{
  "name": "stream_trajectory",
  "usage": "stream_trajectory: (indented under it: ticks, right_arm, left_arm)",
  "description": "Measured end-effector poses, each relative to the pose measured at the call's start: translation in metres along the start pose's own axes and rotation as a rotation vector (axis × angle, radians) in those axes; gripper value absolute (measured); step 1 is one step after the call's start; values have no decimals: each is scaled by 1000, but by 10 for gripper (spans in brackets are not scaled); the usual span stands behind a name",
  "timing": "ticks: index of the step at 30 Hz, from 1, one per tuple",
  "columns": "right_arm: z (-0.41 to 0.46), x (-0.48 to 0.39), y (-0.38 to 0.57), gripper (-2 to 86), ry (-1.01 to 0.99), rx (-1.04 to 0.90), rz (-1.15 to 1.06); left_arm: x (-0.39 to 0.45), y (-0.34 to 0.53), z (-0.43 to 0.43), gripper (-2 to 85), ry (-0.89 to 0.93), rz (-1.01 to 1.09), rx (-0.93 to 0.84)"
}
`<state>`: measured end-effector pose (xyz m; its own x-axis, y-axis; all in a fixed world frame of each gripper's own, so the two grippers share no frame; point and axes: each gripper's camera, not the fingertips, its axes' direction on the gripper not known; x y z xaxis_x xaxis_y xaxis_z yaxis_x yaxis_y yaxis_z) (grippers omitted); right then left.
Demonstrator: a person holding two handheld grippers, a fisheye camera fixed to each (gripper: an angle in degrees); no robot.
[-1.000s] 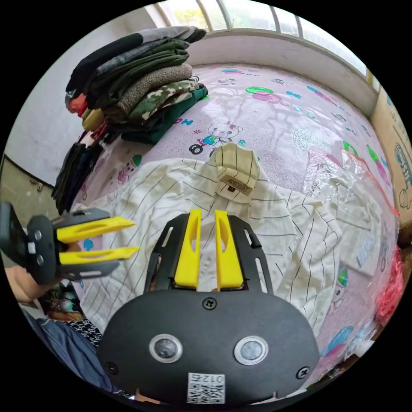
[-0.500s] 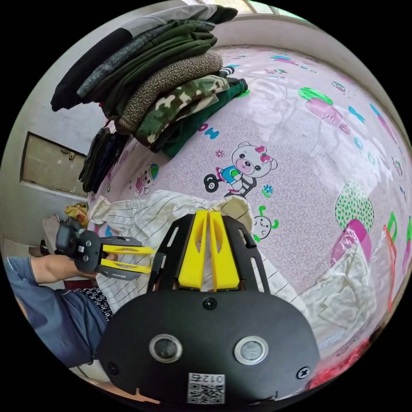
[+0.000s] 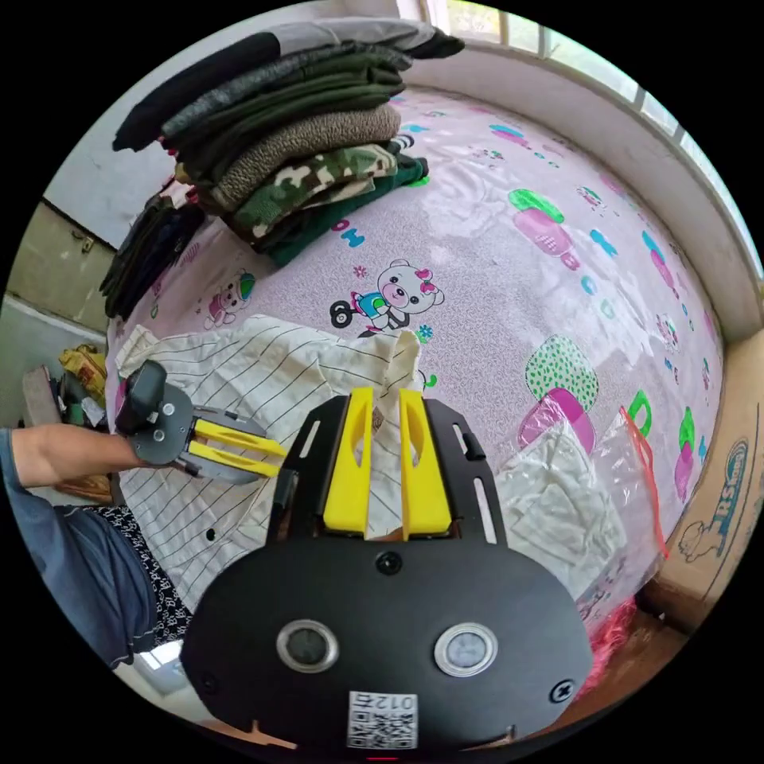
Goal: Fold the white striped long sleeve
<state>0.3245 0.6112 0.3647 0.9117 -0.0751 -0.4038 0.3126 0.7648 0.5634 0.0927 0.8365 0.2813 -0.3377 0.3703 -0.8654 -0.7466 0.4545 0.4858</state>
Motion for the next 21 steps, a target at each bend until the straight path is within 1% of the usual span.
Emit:
stream_trajectory:
  ticks: [2, 4, 6, 8, 10, 12, 14, 17, 18, 20, 21]
  right_arm:
    - [-33, -17, 67, 55, 57, 121, 75]
    - [-37, -38, 119, 64, 112, 156, 136]
    - [-25, -64, 163, 80, 167, 145, 183]
    - [-3, -101, 200, 103, 215, 129, 220]
    - [8, -124, 213, 112, 260, 130, 234]
    - [15, -145, 217, 115, 306, 146, 230]
    - [29, -170, 214, 114, 409, 134, 166]
    - [46, -182, 205, 101, 485, 93, 96]
    - [50, -182, 203, 97, 491, 82, 87]
    - [57, -176, 199, 42, 520, 52, 85]
    - [56, -173, 199, 33, 523, 56, 93]
  left_arm:
    - [-1, 1, -29, 42, -13, -4, 115]
    - [-1, 0, -49, 46, -32, -18, 170]
    - [-4, -4, -59, 57, -44, -36, 175]
    - [-3, -19, -58, 82, -92, -64, 117]
    - [5, -34, -50, 97, -150, -47, 55]
    - [17, -49, -41, 104, -248, -21, 20]
    - [24, -68, -25, 104, -396, 3, -28]
    - [10, -85, -8, 87, -557, -8, -120]
    - [7, -86, -10, 83, -548, -1, -117]
    - [-13, -89, -25, 49, -472, -23, -131]
    - [-19, -88, -31, 40, -433, -33, -129]
